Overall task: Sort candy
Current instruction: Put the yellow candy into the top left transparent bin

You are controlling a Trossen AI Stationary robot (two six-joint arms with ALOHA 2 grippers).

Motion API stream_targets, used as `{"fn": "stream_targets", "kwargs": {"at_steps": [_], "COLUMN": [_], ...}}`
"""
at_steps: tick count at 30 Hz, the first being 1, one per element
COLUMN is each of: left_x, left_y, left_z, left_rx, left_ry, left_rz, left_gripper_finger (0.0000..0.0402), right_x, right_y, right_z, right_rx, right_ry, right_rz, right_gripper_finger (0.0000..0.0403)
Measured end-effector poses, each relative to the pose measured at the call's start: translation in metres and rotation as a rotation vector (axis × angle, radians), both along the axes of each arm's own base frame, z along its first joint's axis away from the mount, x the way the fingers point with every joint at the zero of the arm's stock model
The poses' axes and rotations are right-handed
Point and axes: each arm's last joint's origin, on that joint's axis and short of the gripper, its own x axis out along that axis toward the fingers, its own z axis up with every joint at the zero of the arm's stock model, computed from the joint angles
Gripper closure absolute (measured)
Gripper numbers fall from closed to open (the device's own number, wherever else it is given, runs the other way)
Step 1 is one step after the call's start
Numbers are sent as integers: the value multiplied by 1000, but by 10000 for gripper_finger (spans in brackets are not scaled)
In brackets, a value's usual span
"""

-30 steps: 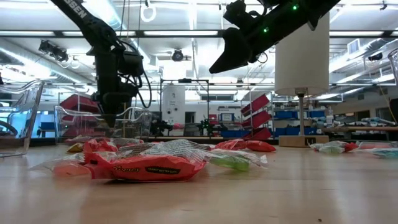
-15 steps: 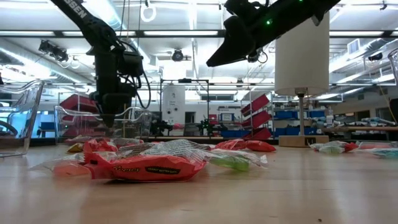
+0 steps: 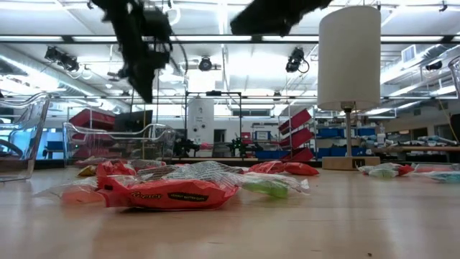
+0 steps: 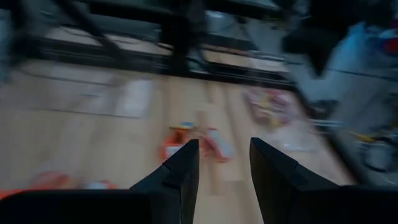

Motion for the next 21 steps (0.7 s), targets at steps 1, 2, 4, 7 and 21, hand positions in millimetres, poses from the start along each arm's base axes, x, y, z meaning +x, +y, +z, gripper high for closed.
{"fn": "stream_targets", "kwargs": {"at_steps": [1, 2, 4, 7, 21], "left_x": [0, 1, 0, 0, 15], "left_y": [-8, -16, -33, -58, -144], "left_z": [7, 12, 22, 34, 41], "left_rx": [16, 29, 37, 42, -99], "left_ry": [-25, -50, -103, -178, -281], "left_rz": [-19, -43, -87, -148, -404], "left_gripper_finger": [320, 320, 320, 320, 320], "right_x": [0, -1, -2, -6, -35], "right_y": [3, 6, 12, 22, 46], "right_z": [1, 1, 0, -3, -32], "right_rx": [16, 26, 45, 83, 274], "right_ry": [9, 19, 31, 70, 441], "right_rz": [23, 39, 68, 126, 96], "right_gripper_finger": [275, 275, 275, 275, 275]}}
